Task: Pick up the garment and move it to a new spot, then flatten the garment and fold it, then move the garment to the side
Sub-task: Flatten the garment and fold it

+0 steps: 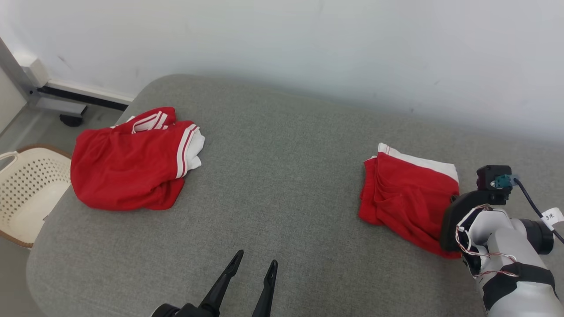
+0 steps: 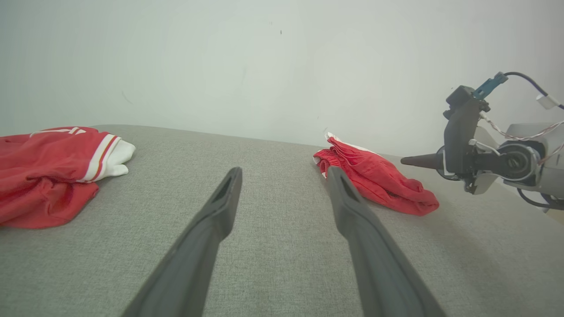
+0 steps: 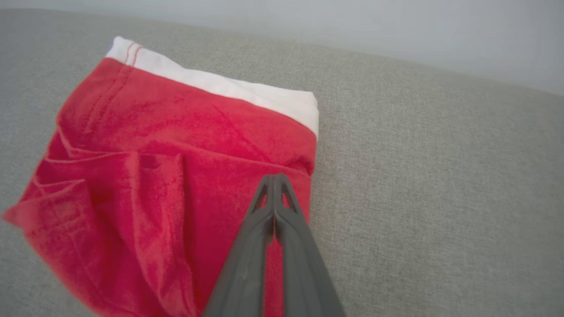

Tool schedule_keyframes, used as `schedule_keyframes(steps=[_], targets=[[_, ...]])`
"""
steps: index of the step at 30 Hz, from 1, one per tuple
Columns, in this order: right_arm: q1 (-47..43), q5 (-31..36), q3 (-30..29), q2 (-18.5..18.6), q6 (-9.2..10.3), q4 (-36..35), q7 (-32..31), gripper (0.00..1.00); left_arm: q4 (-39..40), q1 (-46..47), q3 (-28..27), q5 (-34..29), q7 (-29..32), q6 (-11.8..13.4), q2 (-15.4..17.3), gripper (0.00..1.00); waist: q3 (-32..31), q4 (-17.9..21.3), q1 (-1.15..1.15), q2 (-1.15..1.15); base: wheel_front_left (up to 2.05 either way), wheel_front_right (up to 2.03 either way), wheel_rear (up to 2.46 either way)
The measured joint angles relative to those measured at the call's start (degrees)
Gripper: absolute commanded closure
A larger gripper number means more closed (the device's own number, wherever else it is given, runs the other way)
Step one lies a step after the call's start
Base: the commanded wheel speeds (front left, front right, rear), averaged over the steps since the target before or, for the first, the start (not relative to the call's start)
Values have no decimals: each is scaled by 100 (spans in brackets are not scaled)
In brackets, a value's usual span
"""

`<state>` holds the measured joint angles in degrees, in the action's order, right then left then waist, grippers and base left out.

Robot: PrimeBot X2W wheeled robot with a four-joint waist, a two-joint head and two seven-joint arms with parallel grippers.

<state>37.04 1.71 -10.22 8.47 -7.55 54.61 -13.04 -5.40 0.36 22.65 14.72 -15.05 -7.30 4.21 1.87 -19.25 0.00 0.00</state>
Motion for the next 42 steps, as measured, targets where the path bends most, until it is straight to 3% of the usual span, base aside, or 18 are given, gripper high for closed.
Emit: schedule_keyframes(steps=[6, 10, 25, 30, 31, 32, 42], targets=[[-75, 160, 100, -54, 0, 88, -88, 100, -13, 114, 14, 4, 0, -1, -16, 0, 191, -177, 1, 0, 0, 0, 0], [-68, -77, 331, -307, 0, 168, -254, 100, -53, 116, -40, 30, 0, -1, -26, 0, 225, -307, 1, 0, 0, 0, 0], [-339, -1240, 2381, -539, 0, -616, -822, 100, -66, 98, -78, 42, 0, -2, -23, 0, 70, -291, 0, 0, 0, 0, 0], [-355, -1577, 2624, -555, 0, -1112, -854, 99, -70, 101, -102, 42, 0, -2, -18, 0, 30, -291, 0, 0, 0, 0, 0], [-355, -1578, 2590, -545, 0, -1198, -842, 64, -69, 98, -120, 42, 0, -2, -13, 0, 15, -284, 0, 0, 0, 0, 0], [-355, -1578, 2590, -545, 0, -1198, -842, 0, -69, 98, -120, 42, 0, -2, -13, 0, 15, -284, 0, 0, 0, 0, 0], [-849, -1158, 1172, -324, 0, -2328, -744, 0, 73, -47, -426, 42, 0, 91, 70, 0, -138, -14, 0, 0, 0, 0, 0]])
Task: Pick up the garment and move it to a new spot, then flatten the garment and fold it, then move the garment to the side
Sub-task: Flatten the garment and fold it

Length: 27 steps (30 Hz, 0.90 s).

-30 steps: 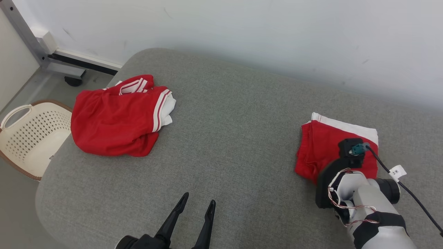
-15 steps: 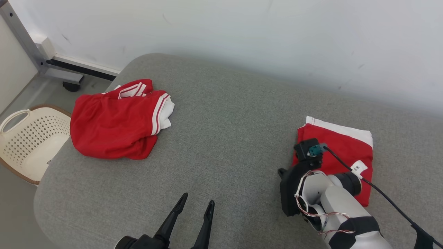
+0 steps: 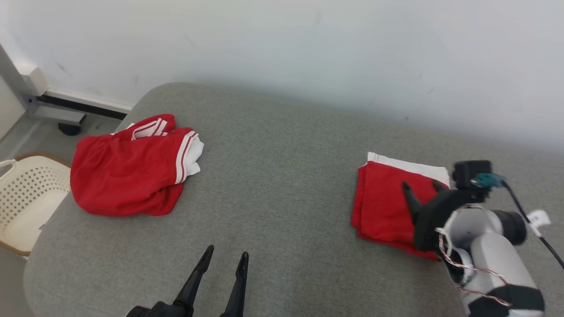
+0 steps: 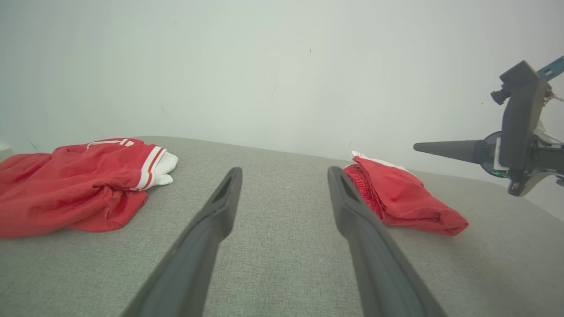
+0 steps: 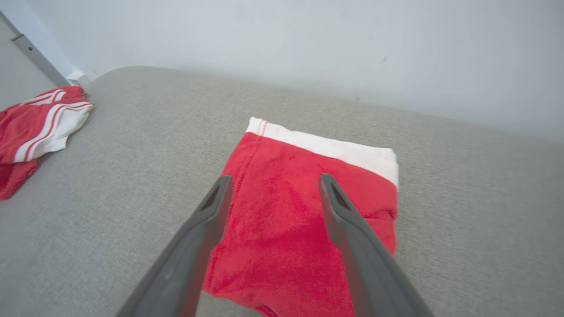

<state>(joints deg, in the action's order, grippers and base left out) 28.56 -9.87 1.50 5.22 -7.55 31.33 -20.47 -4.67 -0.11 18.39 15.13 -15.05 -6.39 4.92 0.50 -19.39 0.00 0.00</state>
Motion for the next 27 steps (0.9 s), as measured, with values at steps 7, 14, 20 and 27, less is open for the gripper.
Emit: schedule_keyframes(steps=[7, 14, 20, 27], targets=[[-904, 498, -1150, -136, 0, -1136, 350, 0, 109, -107, -226, 0, 0, 83, 35, 0, -77, 295, 0, 0, 0, 0, 0], [-1868, 577, -1660, -212, 0, -2000, 1440, 0, 318, -258, -661, -5, 0, 174, 18, 0, -144, 605, 0, 0, 0, 0, 0], [-2756, 288, -1463, -232, 0, -2193, 2364, 0, 443, -402, -1141, 198, 0, 131, -56, 0, -220, 879, 0, 0, 0, 0, 0], [-3267, 336, -1200, -234, 0, -2113, 2759, 0, 226, -522, -1370, 253, 0, -68, -77, 0, -268, 1210, -1, 1, 0, 0, 0]])
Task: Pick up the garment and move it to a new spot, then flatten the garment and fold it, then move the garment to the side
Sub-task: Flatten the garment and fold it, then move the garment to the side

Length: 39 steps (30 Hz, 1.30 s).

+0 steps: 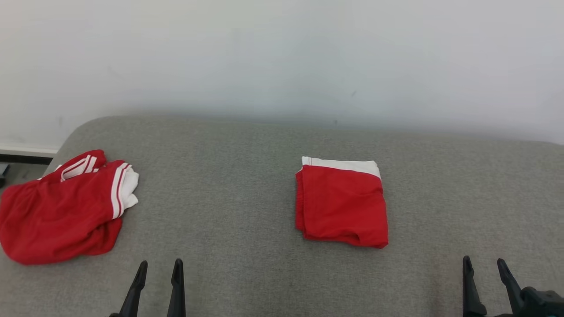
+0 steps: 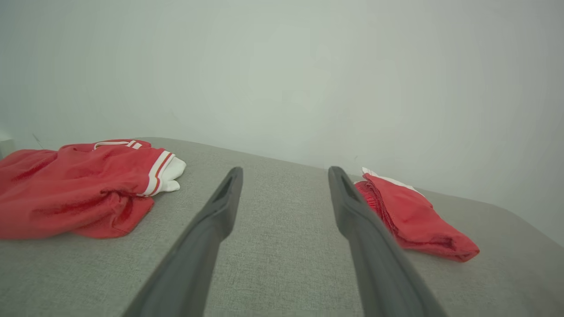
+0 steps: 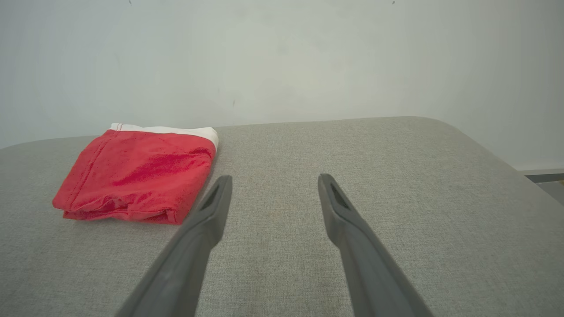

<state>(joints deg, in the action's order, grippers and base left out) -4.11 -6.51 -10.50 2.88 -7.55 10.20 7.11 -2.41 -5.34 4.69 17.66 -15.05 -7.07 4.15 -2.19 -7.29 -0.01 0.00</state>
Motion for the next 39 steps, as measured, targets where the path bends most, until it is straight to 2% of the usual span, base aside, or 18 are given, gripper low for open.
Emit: schedule_keyframes(steps=[7, 15, 39], targets=[[-63, 46, 441, -3, 0, 53, 181, 0, -274, -44, -119, 33, 0, -9, -22, 0, -43, 236, 0, 0, 0, 0, 0], [-47, 31, 506, -1, 0, 69, 153, 0, -445, -48, -58, 7, 0, -34, 1, 0, -112, 367, 0, 0, 0, 0, 0], [48, -157, 546, -1, 0, 101, -89, 0, -465, -23, -40, 7, 0, -34, -9, 0, -5, 301, 1, 0, 0, 0, 0]])
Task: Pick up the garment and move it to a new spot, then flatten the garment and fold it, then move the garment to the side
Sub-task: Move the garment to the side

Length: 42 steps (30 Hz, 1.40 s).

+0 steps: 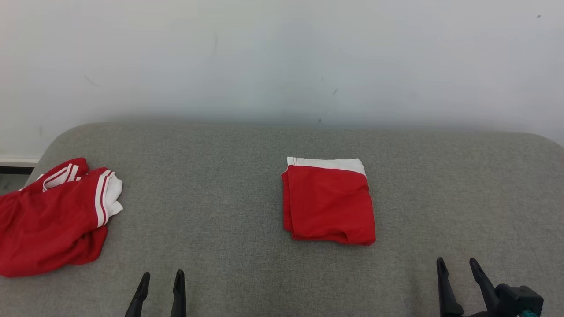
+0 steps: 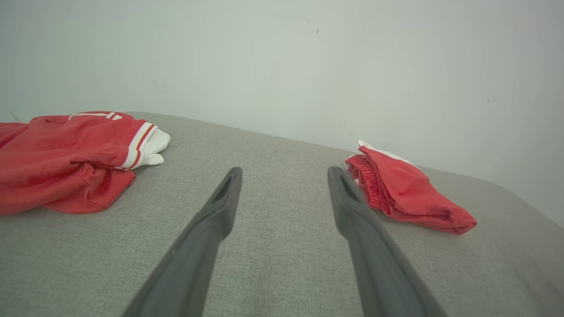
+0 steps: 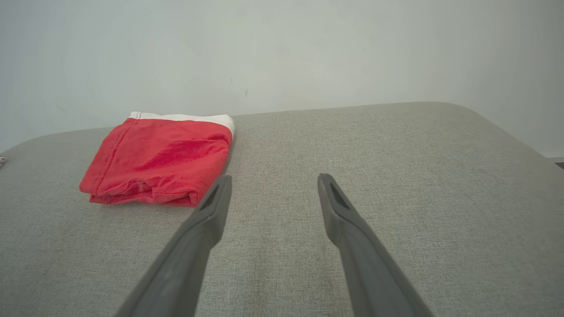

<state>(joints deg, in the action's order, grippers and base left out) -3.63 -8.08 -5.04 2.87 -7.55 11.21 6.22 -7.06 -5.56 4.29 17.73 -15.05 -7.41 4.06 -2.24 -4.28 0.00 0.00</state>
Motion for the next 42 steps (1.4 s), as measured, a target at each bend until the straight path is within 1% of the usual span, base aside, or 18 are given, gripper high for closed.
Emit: schedule_keyframes(steps=[5, 9, 11, 12, 14, 16, 17, 19, 23, 28, 34, 42], targets=[[237, -110, 144, 0, 0, 37, -343, 0, 29, 2, 24, -2, 0, 0, -12, 0, 40, -40, 0, -1, 0, 0, 0], [577, -149, 326, -3, 0, 122, -1071, 0, 44, 36, 108, -8, 0, 0, -20, 0, 101, -111, 0, -1, 0, 0, 0], [837, -144, 268, -8, 0, 165, -1522, 0, 47, 93, 172, -8, 0, 0, -21, 0, 149, -161, 0, 0, 0, 0, 0], [837, -144, 268, -8, 0, 165, -1522, 0, 47, 93, 172, -8, 0, 0, -21, 0, 149, -161, 0, 0, 0, 0, 0], [1176, -199, 105, 0, 0, 259, -2013, 0, 52, 137, 256, -7, 0, 0, -22, 0, 212, -220, 0, 0, 0, 0, 0], [1586, -480, -154, -2, 0, 433, -2407, 0, 44, 198, 309, -3, 0, 0, -21, 0, 285, -290, 0, -1, 0, 0, 0], [1824, -505, -278, 1, 0, 571, -2618, 0, 46, 238, 333, 1, 0, 0, -20, 0, 323, -328, 1, -1, 0, 0, 0], [2272, -453, -552, 2, 0, 938, -3007, 0, 35, 289, 408, 12, 0, 0, -22, 0, 402, -412, 0, 0, 0, 0, 0], [3089, -218, -1071, 5, 0, 1827, -3433, 0, -3, 454, 556, 44, 0, 0, -26, 0, 541, -634, 1, -1, 0, 0, 0], [3836, 226, -1546, 0, 0, 2840, -3544, 0, -1, 532, 680, 74, 0, 0, -47, 0, 729, -942, 1, 0, 0, 0, 0], [4397, 938, -2113, -1, 0, 3857, -3464, 0, -48, 591, 806, 166, 0, 0, -71, 0, 960, -1263, 1, -1, 0, 0, 0], [4829, 1895, -2755, 26, 0, 4615, -3370, 0, -91, 678, 875, 188, 0, 0, -87, 0, 1094, -1553, 0, 0, 0, 0, 0]])
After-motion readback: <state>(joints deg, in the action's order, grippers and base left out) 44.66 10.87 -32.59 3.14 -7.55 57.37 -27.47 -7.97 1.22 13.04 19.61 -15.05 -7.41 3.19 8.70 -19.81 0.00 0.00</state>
